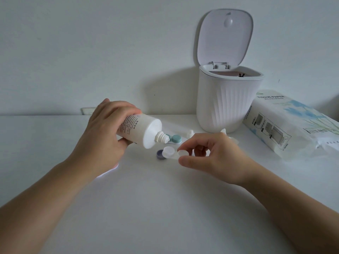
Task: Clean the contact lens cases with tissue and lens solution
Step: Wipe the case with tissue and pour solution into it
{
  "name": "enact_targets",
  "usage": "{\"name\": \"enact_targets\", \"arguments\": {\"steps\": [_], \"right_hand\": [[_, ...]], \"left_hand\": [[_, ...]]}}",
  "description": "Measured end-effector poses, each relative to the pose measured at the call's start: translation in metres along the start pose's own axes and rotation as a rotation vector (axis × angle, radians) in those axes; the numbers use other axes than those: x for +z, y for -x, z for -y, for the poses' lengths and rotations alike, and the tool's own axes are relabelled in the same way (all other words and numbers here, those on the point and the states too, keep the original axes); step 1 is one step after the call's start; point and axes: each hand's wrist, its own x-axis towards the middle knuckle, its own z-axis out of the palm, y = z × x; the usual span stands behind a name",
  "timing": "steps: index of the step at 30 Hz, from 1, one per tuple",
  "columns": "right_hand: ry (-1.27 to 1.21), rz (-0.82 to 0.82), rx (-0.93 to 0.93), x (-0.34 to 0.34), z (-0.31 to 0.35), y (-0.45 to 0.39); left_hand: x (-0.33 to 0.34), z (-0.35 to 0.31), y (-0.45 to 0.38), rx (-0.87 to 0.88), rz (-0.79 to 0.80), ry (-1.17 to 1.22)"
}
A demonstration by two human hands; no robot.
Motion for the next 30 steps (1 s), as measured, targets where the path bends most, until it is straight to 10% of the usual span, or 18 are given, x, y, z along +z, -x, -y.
{"name": "enact_targets", "arguments": {"steps": [30], "right_hand": [[-0.062, -0.022, -0.006, -0.004, -0.005, -0.004]], "left_hand": [[-0.011, -0.020, -0.002, -0.832, -0.084, 0.611]]}}
